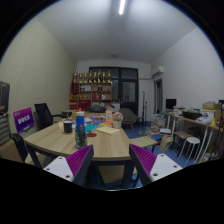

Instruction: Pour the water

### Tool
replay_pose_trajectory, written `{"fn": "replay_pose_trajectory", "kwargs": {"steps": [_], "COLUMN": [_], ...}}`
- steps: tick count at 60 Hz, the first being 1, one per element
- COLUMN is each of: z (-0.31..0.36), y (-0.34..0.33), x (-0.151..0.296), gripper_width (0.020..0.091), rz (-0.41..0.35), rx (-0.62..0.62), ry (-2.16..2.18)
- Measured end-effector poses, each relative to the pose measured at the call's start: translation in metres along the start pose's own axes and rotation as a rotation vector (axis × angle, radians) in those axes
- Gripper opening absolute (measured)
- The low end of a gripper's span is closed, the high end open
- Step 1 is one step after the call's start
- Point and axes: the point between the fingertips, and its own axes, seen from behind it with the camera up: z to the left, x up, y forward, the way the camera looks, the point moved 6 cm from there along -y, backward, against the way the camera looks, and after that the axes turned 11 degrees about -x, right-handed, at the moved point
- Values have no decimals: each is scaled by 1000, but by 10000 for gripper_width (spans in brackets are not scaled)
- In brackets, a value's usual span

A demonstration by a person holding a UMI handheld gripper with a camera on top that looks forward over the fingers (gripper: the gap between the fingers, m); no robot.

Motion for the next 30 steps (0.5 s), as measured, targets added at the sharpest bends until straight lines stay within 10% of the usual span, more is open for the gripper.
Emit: {"fn": "replay_pose_trajectory", "kwargs": {"steps": [30], "z": [95], "y": [58], "x": [4], "gripper_width": [830], "rz": [-72], "rx": [229], "ry": [111]}}
